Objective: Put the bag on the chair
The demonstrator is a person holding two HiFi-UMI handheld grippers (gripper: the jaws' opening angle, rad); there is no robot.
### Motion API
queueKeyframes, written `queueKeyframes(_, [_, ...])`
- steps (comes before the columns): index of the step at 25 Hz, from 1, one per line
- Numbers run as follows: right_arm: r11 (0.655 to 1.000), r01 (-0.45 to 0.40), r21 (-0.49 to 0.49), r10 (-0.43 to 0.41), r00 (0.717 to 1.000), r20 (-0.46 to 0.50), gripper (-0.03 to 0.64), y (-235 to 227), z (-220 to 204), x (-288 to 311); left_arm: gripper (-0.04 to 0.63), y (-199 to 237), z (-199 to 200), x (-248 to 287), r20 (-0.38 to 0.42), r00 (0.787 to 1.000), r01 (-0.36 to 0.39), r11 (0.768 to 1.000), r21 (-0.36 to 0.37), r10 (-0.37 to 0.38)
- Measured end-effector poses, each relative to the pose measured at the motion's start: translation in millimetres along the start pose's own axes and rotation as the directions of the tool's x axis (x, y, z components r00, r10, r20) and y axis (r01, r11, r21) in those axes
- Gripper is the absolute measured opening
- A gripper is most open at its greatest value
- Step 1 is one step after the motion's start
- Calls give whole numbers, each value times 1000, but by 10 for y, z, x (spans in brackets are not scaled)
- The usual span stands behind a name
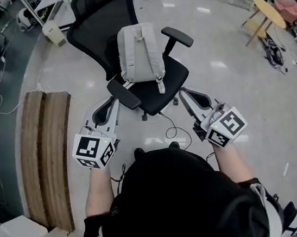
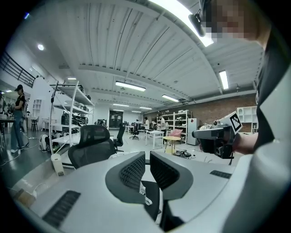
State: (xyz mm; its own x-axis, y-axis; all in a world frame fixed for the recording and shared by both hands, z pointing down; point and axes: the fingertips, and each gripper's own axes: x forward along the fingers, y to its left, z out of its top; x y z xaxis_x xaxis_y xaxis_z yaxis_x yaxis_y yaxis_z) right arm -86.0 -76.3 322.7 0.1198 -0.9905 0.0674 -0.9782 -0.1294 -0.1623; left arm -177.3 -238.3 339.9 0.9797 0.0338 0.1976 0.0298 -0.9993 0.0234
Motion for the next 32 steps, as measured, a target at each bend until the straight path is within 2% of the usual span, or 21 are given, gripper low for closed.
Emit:
queueKeyframes(14, [1000, 20, -21, -20, 1000, -7, 28, -59, -18, -17, 43, 34, 52, 63, 7, 1000, 0, 1000, 6, 0])
queueKeyframes(21, [998, 21, -58, -22, 1000, -16, 28, -189, -45, 78, 40, 134, -74, 219, -12, 999, -35, 999, 1, 35])
queueKeyframes(32, [999, 29, -38, -29, 1000, -7, 28, -205, -46, 54, 40, 136, -105, 213, -22, 999, -34, 999, -5, 33])
